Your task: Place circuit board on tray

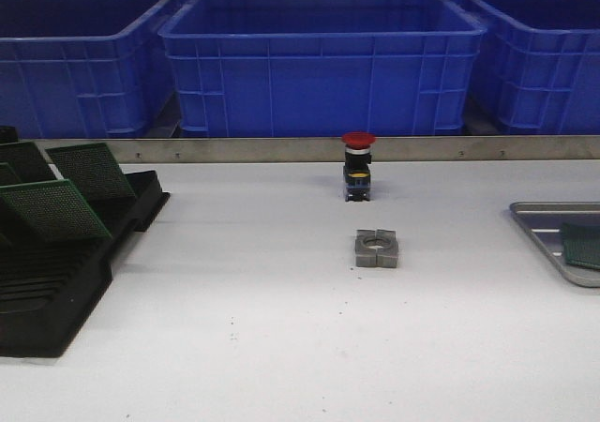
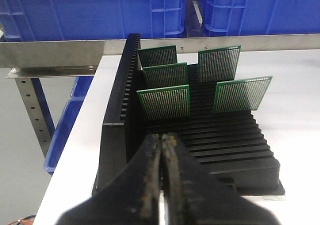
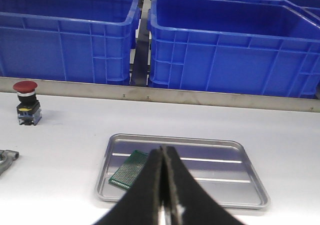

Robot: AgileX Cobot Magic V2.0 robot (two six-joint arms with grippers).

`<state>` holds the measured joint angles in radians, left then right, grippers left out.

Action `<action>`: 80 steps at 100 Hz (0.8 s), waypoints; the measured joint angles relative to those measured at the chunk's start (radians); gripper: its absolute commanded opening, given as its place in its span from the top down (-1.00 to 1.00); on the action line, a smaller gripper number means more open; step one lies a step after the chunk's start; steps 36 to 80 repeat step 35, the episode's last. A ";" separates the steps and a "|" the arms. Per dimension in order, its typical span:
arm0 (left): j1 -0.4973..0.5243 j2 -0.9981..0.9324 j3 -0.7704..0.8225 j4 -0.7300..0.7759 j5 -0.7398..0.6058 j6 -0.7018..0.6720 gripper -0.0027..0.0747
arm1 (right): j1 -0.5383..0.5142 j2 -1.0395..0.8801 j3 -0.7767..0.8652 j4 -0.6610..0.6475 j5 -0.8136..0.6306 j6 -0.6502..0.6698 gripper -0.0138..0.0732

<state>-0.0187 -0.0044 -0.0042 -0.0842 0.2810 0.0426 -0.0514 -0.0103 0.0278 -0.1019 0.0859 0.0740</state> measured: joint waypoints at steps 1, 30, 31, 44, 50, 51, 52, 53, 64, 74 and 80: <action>0.000 0.000 0.000 0.000 0.000 0.000 0.97 | 0.000 0.000 0.000 0.000 0.000 0.000 0.82; 0.000 0.000 0.000 0.000 0.000 0.000 0.97 | 0.000 0.000 0.000 0.000 0.000 0.005 0.82; 0.000 0.000 0.000 0.000 0.000 0.000 0.97 | 0.000 0.000 0.000 0.000 0.000 0.005 0.82; 0.000 0.000 0.000 0.000 0.000 0.000 0.97 | 0.000 0.000 0.000 0.000 0.000 0.007 0.82; 0.000 0.000 0.000 0.000 0.000 0.000 0.97 | 0.000 0.000 0.000 0.000 0.000 0.007 0.82; 0.000 0.000 0.000 0.000 0.000 0.000 0.97 | 0.000 0.000 0.000 0.000 0.000 0.007 0.82; 0.000 0.000 0.000 0.000 0.000 0.000 0.97 | 0.000 0.000 0.000 0.000 0.000 0.007 0.82; 0.000 0.000 0.000 0.000 0.000 0.000 0.97 | 0.000 0.000 0.000 0.000 0.000 0.007 0.82; 0.000 0.000 0.000 0.000 0.000 0.000 0.97 | 0.000 0.000 0.000 0.000 0.000 0.007 0.82; 0.000 0.000 0.000 0.000 0.000 0.000 0.97 | 0.000 0.000 0.000 0.000 0.000 0.007 0.82; 0.000 0.000 0.000 0.000 0.000 0.000 0.97 | 0.000 0.000 0.000 0.000 0.000 0.007 0.82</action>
